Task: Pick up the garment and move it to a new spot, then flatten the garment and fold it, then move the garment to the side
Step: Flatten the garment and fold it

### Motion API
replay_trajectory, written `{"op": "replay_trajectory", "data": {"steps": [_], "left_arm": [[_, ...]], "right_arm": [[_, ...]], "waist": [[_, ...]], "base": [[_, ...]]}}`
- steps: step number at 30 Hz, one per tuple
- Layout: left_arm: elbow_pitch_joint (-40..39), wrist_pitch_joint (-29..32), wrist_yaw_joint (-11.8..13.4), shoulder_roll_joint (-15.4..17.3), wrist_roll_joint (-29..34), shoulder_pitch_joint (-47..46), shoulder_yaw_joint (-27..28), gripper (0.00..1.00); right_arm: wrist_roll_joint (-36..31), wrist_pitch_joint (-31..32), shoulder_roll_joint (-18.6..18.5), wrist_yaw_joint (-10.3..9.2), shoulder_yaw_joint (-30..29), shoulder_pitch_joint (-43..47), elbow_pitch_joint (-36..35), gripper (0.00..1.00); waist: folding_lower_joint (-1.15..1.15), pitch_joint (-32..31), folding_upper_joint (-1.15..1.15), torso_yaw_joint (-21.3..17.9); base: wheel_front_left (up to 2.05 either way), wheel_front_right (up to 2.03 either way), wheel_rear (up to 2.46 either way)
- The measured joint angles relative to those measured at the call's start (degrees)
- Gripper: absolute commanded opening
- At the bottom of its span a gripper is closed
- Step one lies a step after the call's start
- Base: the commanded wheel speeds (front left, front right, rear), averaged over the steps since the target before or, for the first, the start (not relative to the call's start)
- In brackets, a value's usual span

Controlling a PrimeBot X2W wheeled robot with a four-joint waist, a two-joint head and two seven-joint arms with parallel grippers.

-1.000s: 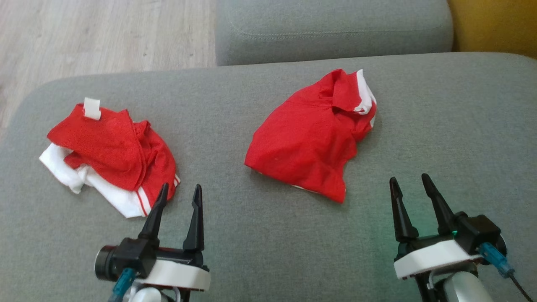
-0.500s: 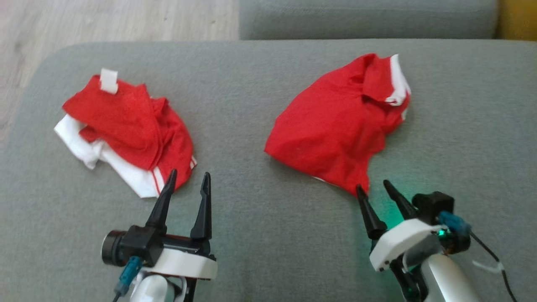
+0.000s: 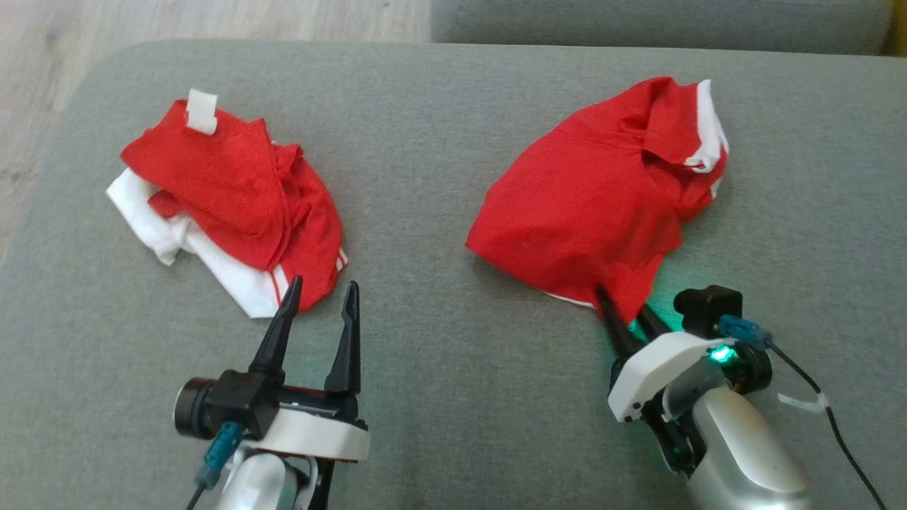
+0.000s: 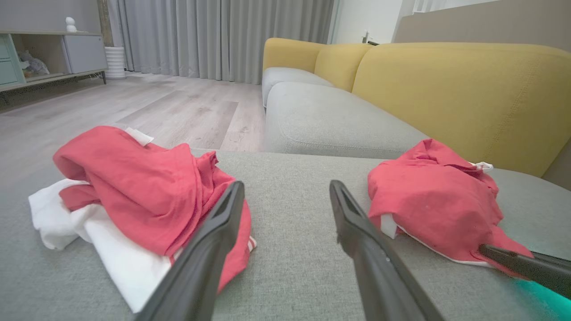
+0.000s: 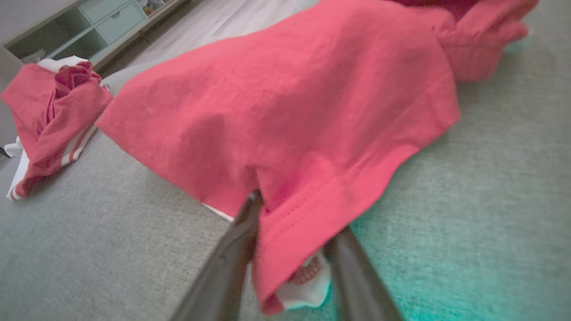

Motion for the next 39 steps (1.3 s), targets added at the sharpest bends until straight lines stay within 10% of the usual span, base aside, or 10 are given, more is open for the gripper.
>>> {"op": "replay_trajectory", "data": {"steps": [12, 24, 39], "left_arm": [[0.2, 0.0, 0.0, 0.0, 0.6, 0.3, 1.6, 1.0], [0.1, 0.0, 0.1, 0.0, 0.5, 1.0, 0.3, 1.0], [0.9, 0.0, 0.3, 0.0, 0.5, 1.4, 0.0, 1.0]], "right_arm": [[-3.7, -4.2, -1.2, 0.0, -11.0, 2.5, -3.9, 0.0], [-14.6, 4.7, -4.0, 0.0, -31.2, 7.1, -12.8, 0.0], [-13.2, 3.2, -0.4, 0.0, -27.2, 8.0, -17.9, 0.0]], "waist": [[-0.01, -2.6, 0.0, -5.9], [-0.01, -3.8, 0.0, -8.8], [-0.01, -5.9, 0.0, -8.0]], "base": [[0.0, 0.0, 0.0], [0.0, 0.0, 0.0], [0.0, 0.0, 0.0]]}}
